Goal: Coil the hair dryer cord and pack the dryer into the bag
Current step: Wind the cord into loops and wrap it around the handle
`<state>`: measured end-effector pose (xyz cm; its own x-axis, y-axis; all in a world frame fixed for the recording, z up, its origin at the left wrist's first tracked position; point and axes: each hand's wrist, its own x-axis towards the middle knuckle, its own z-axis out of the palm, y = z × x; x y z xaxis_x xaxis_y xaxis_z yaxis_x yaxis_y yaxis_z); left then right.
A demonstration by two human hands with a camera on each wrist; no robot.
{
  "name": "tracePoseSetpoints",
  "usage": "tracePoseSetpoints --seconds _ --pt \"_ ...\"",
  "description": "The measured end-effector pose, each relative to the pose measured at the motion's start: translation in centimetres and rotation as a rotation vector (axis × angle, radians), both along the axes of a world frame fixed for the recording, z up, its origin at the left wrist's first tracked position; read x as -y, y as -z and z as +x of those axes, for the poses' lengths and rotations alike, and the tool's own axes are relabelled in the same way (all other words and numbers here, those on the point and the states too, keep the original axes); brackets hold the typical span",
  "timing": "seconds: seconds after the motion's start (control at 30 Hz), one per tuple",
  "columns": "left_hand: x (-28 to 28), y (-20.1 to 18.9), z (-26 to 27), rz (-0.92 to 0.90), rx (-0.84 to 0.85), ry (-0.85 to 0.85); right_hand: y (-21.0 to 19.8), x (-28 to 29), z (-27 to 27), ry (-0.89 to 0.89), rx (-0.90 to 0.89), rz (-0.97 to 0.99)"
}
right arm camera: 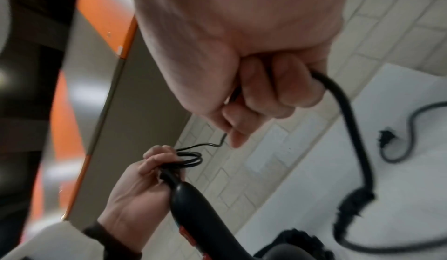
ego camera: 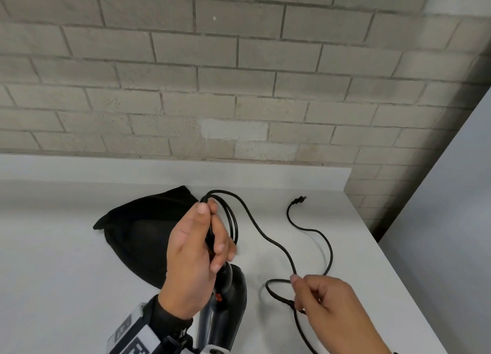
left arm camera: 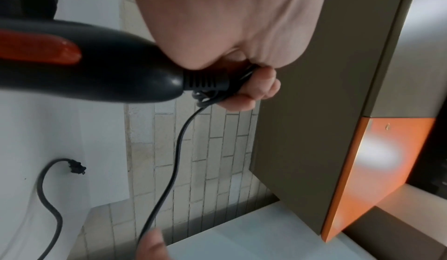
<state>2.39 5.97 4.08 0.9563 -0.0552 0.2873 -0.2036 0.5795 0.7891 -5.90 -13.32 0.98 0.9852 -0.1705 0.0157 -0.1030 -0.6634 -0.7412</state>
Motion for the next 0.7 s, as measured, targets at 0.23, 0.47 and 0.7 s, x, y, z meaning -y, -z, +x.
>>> tracePoseSetpoints --seconds 0.23,0.47,0.7 --pt "0.9 0.1 -0.6 0.218 0.105 -0.017 -6.2 -3.4 -1.8 -0.484 0.004 -0.592" --pt "1.3 0.0 -1.5 0.477 0.176 0.038 -7.9 -1.7 -2.0 -0.58 0.328 -0.768" --pt "1.3 -0.3 -1.9 0.568 0.262 0.138 -9.8 -0.3 0.0 -0.694 0.375 -0.372"
